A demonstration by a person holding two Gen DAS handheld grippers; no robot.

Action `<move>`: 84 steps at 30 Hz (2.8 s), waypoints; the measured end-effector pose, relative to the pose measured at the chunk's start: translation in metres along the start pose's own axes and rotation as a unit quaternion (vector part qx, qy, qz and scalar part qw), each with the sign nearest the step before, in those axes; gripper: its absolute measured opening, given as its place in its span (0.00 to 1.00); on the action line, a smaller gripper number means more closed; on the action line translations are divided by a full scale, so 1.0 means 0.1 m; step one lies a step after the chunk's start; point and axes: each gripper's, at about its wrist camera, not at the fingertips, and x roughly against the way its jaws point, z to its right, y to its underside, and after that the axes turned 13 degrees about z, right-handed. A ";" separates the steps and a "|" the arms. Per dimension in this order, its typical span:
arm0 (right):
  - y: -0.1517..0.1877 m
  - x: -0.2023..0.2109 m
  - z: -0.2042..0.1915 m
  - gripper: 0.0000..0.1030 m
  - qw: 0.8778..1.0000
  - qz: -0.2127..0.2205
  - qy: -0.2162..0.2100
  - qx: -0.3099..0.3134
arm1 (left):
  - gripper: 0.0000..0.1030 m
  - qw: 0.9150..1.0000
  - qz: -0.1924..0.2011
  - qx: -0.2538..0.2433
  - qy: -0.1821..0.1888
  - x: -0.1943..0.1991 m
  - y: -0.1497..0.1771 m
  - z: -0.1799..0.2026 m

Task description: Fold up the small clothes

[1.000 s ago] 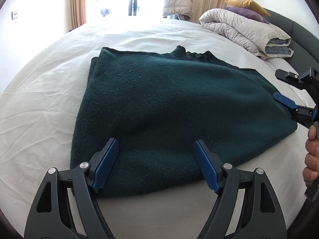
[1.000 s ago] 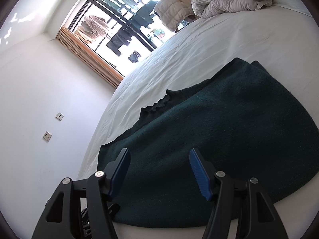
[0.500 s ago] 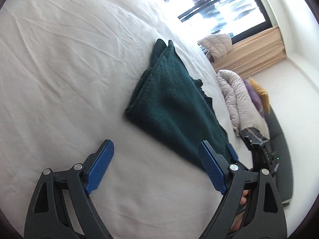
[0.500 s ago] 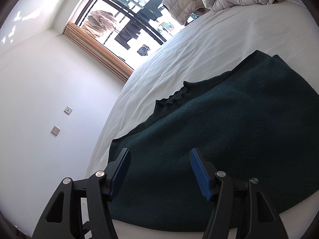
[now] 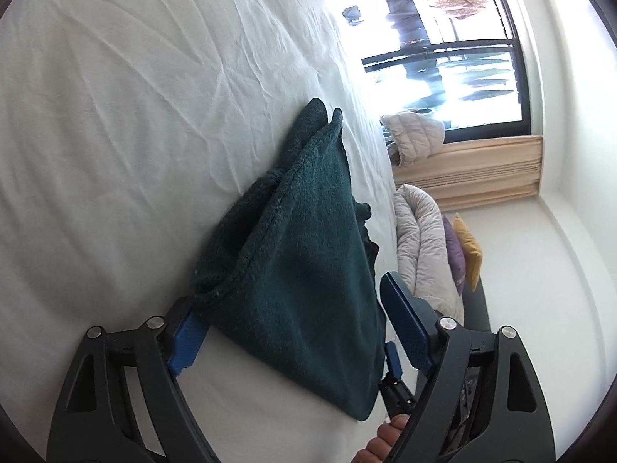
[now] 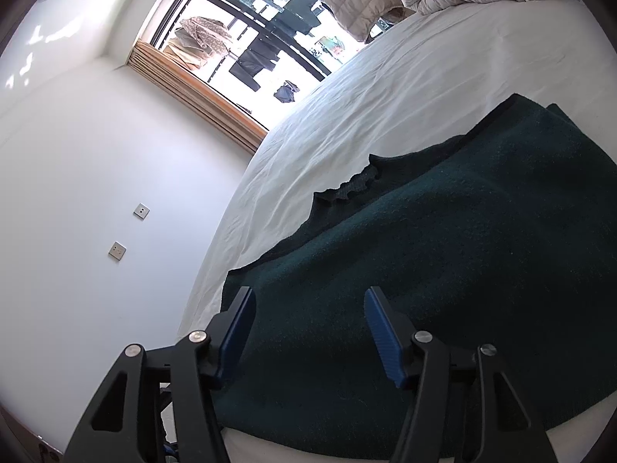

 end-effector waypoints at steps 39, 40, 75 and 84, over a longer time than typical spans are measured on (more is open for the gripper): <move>0.27 -1.20 0.17 0.00 0.986 -0.165 0.018 0.025 | 0.06 0.970 0.026 -0.242 -0.007 -0.21 0.07 0.88; 0.24 -1.20 0.17 0.00 0.985 -0.172 0.016 0.025 | 0.06 0.964 0.027 -0.266 -0.002 -0.22 0.15 1.02; -0.57 -1.11 0.07 0.13 0.972 -0.169 -0.150 -0.058 | 0.06 0.839 -0.028 -0.543 -0.009 -0.62 1.84 1.63; -0.74 -0.68 -0.06 0.11 0.989 -0.119 -0.080 0.034 | 0.07 0.832 -0.028 -0.554 0.004 -0.56 1.95 1.71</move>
